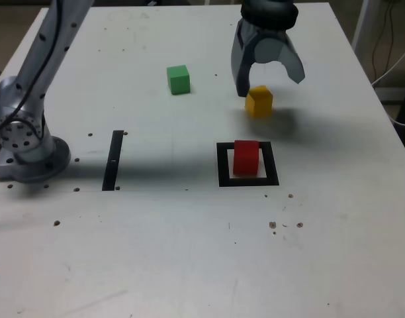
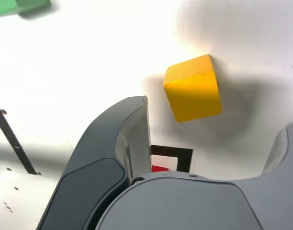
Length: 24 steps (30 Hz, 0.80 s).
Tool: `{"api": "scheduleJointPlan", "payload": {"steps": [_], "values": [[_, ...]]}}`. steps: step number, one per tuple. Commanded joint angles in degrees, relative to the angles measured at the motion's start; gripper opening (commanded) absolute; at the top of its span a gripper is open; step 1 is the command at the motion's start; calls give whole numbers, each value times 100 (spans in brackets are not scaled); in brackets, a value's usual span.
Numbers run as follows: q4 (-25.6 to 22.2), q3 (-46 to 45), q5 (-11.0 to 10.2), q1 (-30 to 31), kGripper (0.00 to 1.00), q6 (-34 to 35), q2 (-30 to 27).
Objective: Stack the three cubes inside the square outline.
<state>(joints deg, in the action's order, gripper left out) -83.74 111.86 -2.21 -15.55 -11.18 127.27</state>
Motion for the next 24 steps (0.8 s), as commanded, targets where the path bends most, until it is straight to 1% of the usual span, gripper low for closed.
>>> {"api": "scheduleJointPlan", "payload": {"steps": [1,5,9,14,24], "values": [[-22,19,21,-21,95,168,49],[-39,-22,10,-61,96,438,111],[-51,-79,-33,-91,96,567,134],[-61,-99,-63,-108,97,608,169],[-39,-144,-13,-144,99,608,305]]}}
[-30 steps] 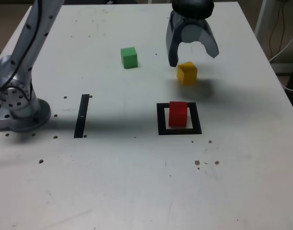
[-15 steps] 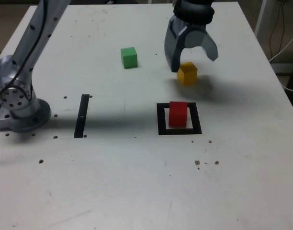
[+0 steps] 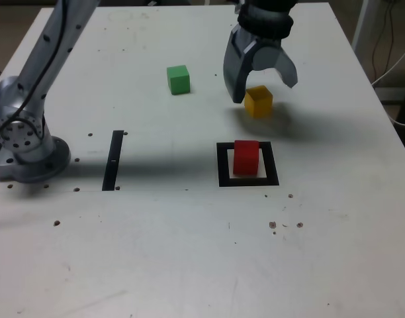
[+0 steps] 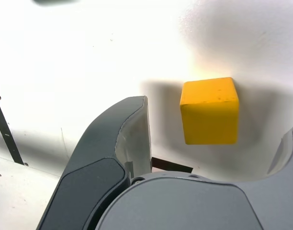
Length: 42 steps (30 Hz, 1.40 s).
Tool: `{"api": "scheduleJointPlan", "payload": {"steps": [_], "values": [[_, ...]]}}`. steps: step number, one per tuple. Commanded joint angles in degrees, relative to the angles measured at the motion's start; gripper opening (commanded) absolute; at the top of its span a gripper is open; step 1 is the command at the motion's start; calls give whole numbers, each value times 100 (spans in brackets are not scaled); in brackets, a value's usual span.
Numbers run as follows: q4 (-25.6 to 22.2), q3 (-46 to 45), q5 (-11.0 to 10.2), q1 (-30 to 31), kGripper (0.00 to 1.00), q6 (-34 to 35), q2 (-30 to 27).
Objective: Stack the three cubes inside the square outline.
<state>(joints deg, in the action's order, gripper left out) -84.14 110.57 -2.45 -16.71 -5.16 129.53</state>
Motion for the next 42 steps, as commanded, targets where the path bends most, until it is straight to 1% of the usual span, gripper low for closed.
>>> {"api": "scheduleJointPlan", "payload": {"steps": [1,12,18,23,28,36,38,42], "values": [[6,-14,14,-35,99,6,102],[31,65,29,-146,95,-13,392],[2,178,69,-200,90,-39,470],[1,210,125,-229,84,-47,514],[28,219,143,-239,70,-47,578],[151,283,82,-241,38,-79,663],[169,304,66,-241,34,-97,668],[162,321,60,-241,32,-110,672]]}}
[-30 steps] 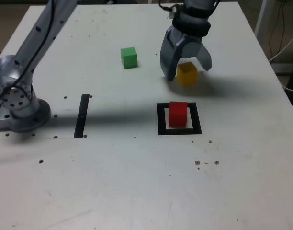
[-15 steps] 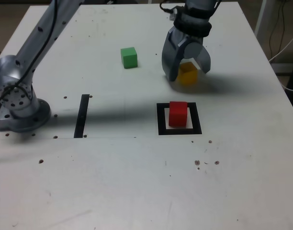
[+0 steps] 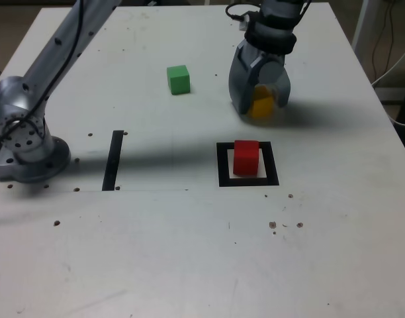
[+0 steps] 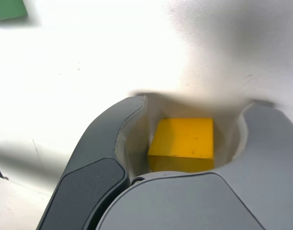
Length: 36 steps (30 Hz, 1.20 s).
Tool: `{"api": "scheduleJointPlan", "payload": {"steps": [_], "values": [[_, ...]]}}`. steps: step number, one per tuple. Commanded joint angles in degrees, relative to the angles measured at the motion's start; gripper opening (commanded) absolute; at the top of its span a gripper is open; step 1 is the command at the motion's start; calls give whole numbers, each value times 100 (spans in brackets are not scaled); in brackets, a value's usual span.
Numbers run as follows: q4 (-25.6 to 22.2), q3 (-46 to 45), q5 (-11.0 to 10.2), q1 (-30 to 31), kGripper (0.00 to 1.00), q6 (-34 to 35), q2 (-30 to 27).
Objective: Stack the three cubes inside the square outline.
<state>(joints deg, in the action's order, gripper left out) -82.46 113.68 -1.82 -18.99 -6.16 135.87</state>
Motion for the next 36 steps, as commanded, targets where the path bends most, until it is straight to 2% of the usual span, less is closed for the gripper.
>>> {"api": "scheduleJointPlan", "payload": {"steps": [1,19,26,36], "values": [[-10,12,-2,-13,32,-10,39],[-68,42,-12,-10,32,-68,-42],[-209,-37,-108,45,32,-126,-403],[-223,-553,-108,318,32,-122,-1026]]}}
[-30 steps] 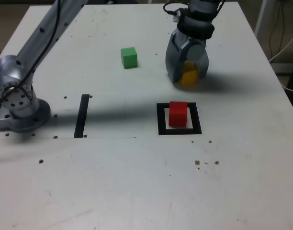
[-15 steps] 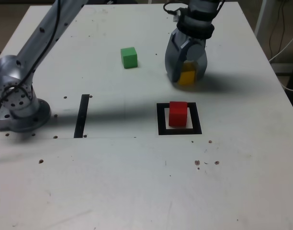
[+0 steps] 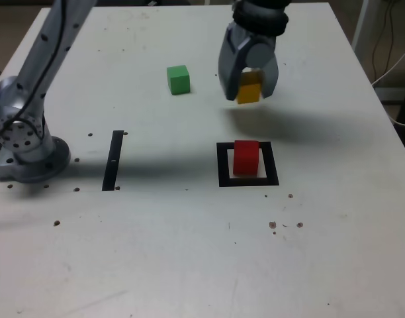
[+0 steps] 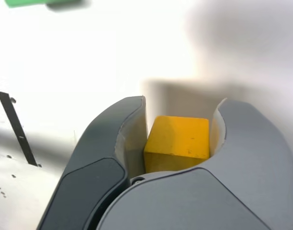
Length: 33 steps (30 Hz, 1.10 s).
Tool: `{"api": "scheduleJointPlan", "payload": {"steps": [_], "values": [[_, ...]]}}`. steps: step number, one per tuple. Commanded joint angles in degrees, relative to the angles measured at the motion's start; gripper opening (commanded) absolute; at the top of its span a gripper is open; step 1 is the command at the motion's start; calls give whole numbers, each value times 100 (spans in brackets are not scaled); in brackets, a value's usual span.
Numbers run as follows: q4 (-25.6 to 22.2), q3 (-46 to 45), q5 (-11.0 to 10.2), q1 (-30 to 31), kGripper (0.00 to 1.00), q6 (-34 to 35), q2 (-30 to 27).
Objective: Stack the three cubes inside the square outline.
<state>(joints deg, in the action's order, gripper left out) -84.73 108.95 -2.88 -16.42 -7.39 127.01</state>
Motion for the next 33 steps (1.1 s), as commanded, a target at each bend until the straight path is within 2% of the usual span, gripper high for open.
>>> {"api": "scheduleJointPlan", "payload": {"steps": [1,13,23,33], "values": [[8,-136,-1,100,32,1,-201],[66,-756,194,739,32,194,-706],[172,-888,346,1370,32,475,-738],[411,-1149,480,1666,32,562,-739]]}}
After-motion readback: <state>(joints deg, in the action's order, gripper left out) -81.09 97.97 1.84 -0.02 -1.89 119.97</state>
